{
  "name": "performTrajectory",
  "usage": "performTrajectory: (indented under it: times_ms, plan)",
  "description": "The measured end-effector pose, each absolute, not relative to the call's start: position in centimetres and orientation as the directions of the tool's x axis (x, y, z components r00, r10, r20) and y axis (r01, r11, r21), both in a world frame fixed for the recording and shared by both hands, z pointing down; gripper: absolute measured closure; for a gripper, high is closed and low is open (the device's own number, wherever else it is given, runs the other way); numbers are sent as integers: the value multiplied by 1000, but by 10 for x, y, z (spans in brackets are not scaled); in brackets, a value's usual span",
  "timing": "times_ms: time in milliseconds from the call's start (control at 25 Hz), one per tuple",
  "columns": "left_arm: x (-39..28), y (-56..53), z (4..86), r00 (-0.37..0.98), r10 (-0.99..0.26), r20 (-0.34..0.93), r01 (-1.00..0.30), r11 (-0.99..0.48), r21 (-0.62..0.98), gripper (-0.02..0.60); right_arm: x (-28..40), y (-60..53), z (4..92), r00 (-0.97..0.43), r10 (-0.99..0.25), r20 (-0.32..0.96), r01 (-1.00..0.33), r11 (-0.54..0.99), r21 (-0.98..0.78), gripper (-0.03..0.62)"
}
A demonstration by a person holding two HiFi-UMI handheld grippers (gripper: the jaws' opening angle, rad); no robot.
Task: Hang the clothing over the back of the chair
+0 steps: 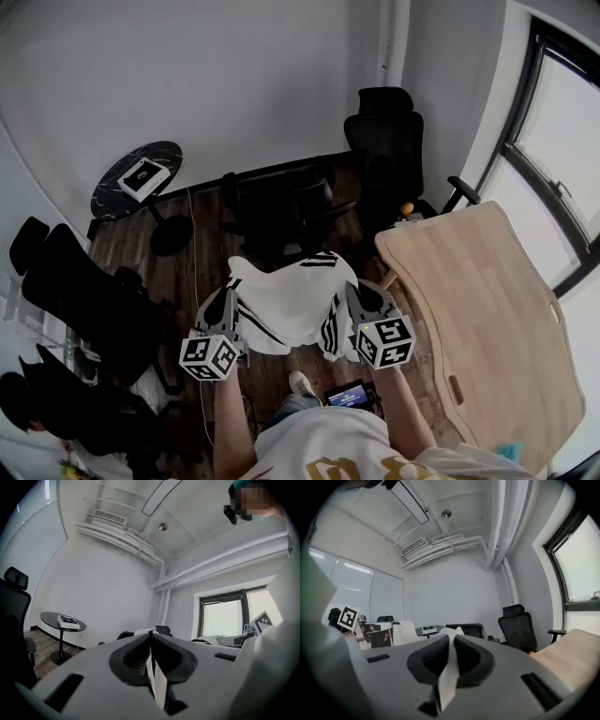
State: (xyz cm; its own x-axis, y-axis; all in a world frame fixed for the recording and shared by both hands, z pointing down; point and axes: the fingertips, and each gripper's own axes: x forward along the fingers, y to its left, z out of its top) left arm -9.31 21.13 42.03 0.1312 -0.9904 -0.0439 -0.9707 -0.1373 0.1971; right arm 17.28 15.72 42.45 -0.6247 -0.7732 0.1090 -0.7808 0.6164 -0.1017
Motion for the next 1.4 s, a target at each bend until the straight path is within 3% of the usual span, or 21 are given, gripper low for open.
performTrajectory:
  times_ms: [800, 1400]
  plan:
    - [-91, 211, 428, 134, -990, -36, -966, -138, 219, 548, 182, 156, 423, -610, -788, 88, -791, 599, -119, 572]
    - [-142, 37, 447, 220, -975, -37, -936, -222, 274, 548, 144, 3, 440, -554, -826, 105, -829, 535, -164, 572]
